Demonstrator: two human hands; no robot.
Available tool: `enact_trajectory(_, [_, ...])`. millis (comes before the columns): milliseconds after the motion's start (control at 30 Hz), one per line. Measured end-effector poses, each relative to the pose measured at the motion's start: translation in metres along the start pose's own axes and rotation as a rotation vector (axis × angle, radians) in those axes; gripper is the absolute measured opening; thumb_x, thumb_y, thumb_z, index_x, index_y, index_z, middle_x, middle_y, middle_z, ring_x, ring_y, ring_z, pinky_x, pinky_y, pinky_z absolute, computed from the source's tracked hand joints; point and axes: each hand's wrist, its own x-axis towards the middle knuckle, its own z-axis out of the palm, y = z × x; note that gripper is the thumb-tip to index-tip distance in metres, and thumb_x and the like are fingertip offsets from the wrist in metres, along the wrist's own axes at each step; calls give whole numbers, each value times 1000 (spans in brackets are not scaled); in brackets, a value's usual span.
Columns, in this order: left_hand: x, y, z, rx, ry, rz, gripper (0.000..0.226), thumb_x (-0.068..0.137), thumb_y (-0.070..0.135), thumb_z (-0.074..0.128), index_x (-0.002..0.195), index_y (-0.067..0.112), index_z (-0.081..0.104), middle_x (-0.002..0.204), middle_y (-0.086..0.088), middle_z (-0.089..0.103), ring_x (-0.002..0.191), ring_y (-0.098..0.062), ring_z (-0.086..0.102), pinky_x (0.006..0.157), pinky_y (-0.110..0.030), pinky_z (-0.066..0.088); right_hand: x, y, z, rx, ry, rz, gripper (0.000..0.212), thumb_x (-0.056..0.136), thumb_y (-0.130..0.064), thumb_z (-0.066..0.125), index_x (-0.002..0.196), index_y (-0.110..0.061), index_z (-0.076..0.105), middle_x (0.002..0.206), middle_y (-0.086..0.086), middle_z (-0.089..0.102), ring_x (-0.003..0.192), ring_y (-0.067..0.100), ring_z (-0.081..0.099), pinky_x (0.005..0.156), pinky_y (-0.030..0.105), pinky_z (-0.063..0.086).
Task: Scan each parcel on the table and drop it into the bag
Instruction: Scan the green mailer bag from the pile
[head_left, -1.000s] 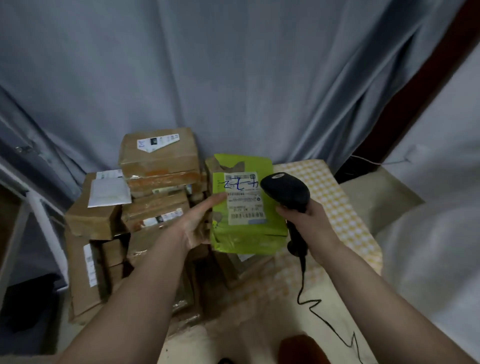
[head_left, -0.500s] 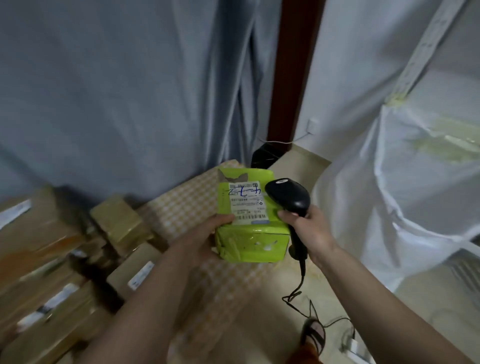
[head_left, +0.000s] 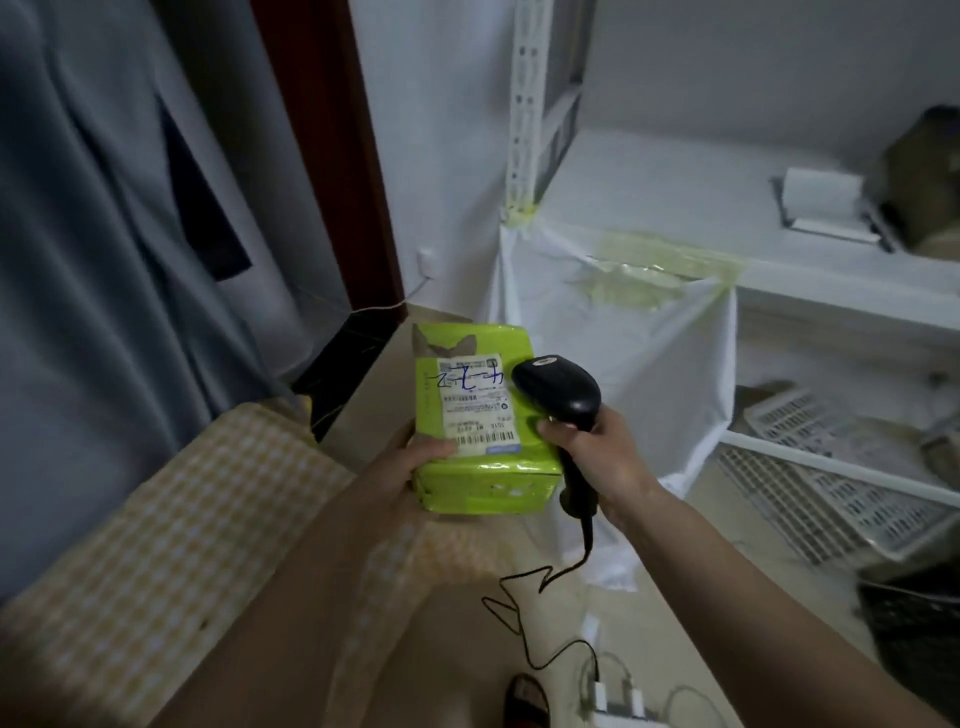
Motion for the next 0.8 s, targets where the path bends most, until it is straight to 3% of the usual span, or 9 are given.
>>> enact_trajectory(67, [26, 8, 26, 37, 23, -27, 69, 54, 37, 89, 117, 35, 63, 120, -1, 68, 110, -31, 65, 94, -61, 47, 19, -8, -22, 29, 42, 5, 26, 84, 1, 66, 109, -4, 64, 92, 7, 72, 79, 18, 69, 67, 26, 56])
enact_trajectory(167, [64, 23, 56, 34, 61, -47, 36, 65, 32, 80, 98, 38, 67, 111, 3, 70, 104, -26, 65, 93, -59, 48, 46, -17, -52, 54, 147, 9, 24, 83, 0, 67, 106, 2, 64, 94, 15, 68, 84, 26, 64, 80, 43, 54])
enact_trajectory(233, [91, 35, 74, 26, 49, -69, 42, 66, 33, 80, 106, 36, 67, 121, -1, 66, 108, -27, 63, 88, -56, 51, 62, -19, -71, 54, 220, 14, 16, 83, -3, 69, 98, -1, 65, 88, 14, 66, 81, 26, 61, 79, 45, 53])
enact_trajectory(300, [118, 48, 93, 25, 98, -114, 45, 71, 36, 77, 114, 30, 65, 118, -2, 67, 101, -24, 65, 76, -45, 55, 76, -20, -88, 63, 298, 29, 7, 83, -6, 69, 87, -9, 65, 82, 10, 64, 81, 24, 60, 77, 43, 51])
enact_trajectory(400, [161, 64, 122, 29, 94, -220, 28, 79, 39, 70, 104, 25, 65, 105, -5, 67, 92, -24, 64, 71, -40, 52, 95, -16, -110, 85, 390, 64, 11, 83, -6, 68, 81, -16, 64, 77, 7, 64, 81, 23, 61, 80, 44, 51])
enact_trajectory(600, [252, 62, 167, 194, -2, -463, 25, 85, 42, 64, 90, 18, 64, 82, -8, 65, 78, -25, 61, 67, -36, 49, 139, 8, -137, 202, 521, 189, 20, 85, -4, 65, 105, -5, 65, 90, 13, 65, 82, 26, 64, 72, 36, 47])
enact_trajectory(700, [302, 41, 172, 257, -20, -543, 46, 72, 46, 74, 105, 14, 69, 88, -12, 73, 87, -29, 67, 84, -44, 55, 165, 24, -139, 238, 513, 272, 23, 85, -4, 65, 109, -4, 64, 92, 14, 65, 83, 25, 63, 69, 36, 47])
enact_trajectory(800, [361, -6, 155, 374, 28, -617, 95, 30, 48, 89, 118, 18, 67, 106, -10, 73, 93, -31, 71, 87, -56, 53, 190, 42, -137, 275, 516, 321, 21, 85, -4, 65, 106, -5, 64, 89, 13, 65, 78, 24, 64, 69, 35, 48])
